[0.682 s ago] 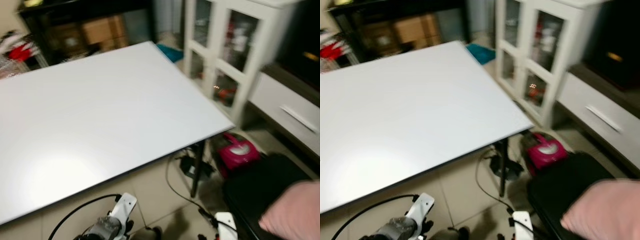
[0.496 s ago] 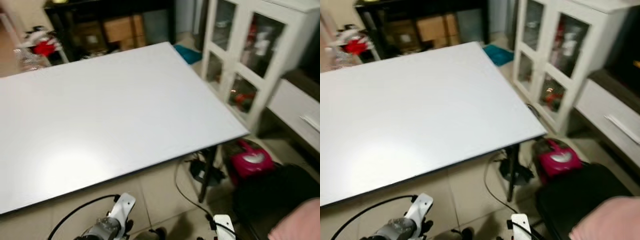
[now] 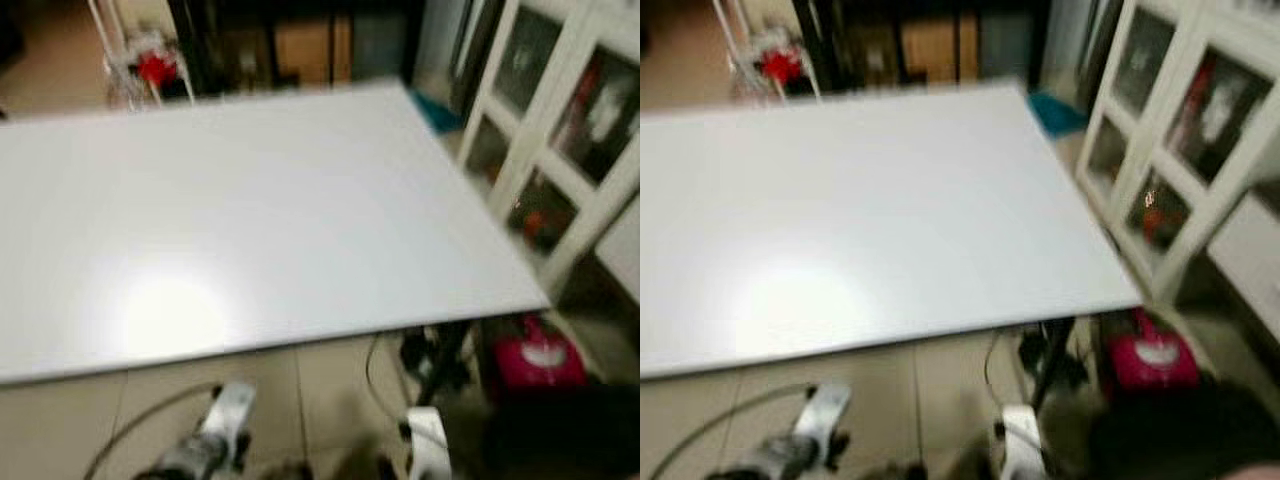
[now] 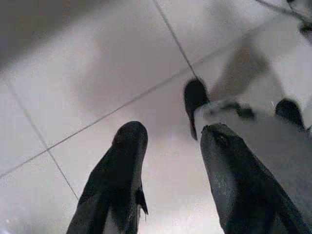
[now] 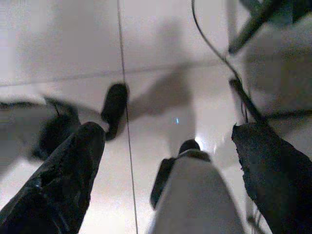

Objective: Setting the table

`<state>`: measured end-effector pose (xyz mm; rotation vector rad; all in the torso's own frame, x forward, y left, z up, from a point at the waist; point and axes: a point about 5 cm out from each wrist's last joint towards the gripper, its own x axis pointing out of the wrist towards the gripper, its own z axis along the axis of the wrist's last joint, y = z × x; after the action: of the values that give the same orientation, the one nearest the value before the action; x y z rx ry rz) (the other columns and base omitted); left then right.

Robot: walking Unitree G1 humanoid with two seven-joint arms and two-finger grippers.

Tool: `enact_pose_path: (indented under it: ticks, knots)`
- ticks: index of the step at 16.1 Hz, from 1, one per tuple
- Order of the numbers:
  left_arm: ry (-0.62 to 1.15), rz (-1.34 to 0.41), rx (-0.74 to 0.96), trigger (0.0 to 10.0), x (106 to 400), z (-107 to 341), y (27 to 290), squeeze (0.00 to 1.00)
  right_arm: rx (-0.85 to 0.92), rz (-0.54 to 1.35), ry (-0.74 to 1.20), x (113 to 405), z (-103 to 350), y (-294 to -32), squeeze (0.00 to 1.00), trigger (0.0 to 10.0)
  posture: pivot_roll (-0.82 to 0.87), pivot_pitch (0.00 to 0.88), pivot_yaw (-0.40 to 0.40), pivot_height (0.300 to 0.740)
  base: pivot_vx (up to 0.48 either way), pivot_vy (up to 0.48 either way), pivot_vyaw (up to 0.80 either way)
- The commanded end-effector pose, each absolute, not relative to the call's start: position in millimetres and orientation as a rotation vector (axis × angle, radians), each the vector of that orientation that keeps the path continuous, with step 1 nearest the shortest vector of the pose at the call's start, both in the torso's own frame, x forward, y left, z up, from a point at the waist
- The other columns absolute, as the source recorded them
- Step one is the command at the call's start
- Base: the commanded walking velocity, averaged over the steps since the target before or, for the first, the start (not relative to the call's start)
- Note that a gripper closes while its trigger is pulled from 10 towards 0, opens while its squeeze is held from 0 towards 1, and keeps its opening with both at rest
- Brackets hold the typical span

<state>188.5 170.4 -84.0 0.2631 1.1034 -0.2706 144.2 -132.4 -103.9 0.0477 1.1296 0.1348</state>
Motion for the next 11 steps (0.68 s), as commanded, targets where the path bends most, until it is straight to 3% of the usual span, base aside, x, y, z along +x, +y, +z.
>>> enact_pose_path:
  ticks: [1, 11]
  knots:
    - [1.120, -0.257, 0.233, 10.0, 183.7, -86.5, 168.2, 0.00, 0.049, 0.134, 1.158, 138.4, -106.2, -133.5, 0.00, 10.0, 0.12, 0.000, 0.074, 0.727, 0.000, 0.000, 0.80]
    - [1.138, -0.238, 0.220, 10.0, 182.9, -86.8, 170.6, 0.00, 0.037, 0.158, 1.157, 137.8, -106.1, -143.5, 0.00, 10.0, 0.14, 0.000, 0.059, 0.727, 0.000, 0.000, 0.80]
